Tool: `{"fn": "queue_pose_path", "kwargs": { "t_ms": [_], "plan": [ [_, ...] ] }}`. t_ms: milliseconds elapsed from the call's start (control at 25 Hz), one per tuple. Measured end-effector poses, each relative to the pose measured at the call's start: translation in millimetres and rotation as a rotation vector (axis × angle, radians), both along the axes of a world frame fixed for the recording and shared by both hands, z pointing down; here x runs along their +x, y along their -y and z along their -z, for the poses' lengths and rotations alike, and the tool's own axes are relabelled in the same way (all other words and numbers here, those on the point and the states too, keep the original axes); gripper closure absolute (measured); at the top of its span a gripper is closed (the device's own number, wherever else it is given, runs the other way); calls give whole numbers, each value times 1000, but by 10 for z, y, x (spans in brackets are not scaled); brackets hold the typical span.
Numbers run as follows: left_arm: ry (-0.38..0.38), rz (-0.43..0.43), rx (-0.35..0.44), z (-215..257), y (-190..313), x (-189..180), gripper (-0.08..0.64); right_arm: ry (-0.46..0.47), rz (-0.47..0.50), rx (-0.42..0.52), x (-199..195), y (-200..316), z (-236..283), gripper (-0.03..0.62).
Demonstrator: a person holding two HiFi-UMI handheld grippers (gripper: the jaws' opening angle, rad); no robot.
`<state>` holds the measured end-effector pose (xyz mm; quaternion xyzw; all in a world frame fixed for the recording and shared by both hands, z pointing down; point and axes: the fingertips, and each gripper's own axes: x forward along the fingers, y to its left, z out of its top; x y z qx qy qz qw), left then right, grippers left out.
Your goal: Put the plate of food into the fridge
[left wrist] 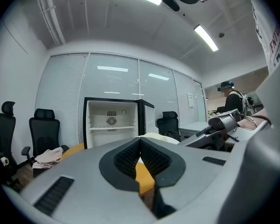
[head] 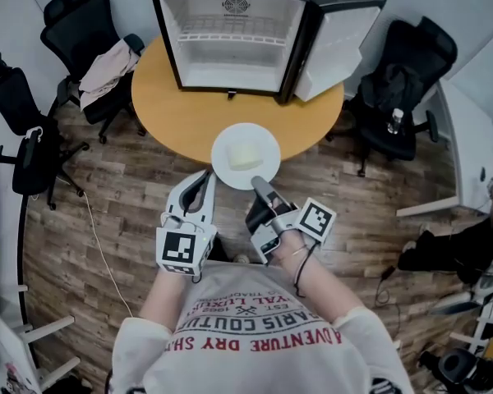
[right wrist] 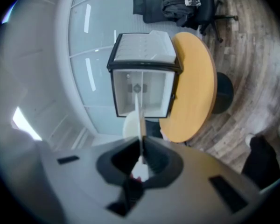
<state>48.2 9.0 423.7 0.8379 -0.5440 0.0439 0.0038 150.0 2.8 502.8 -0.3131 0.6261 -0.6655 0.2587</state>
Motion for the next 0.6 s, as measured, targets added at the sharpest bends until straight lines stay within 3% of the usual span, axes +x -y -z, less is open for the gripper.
{"fn": "queue_pose_path", "kwargs": {
  "t_ms": [240,600],
  "plan": [
    [5,-14,-12,-58,498,-21,528,3,-20,-19,-14,467,-88,552],
    [-4,-60,-7,-66,1613,-331,527,-2,-79,-25,-284,1479,-50,552]
  ]
}}
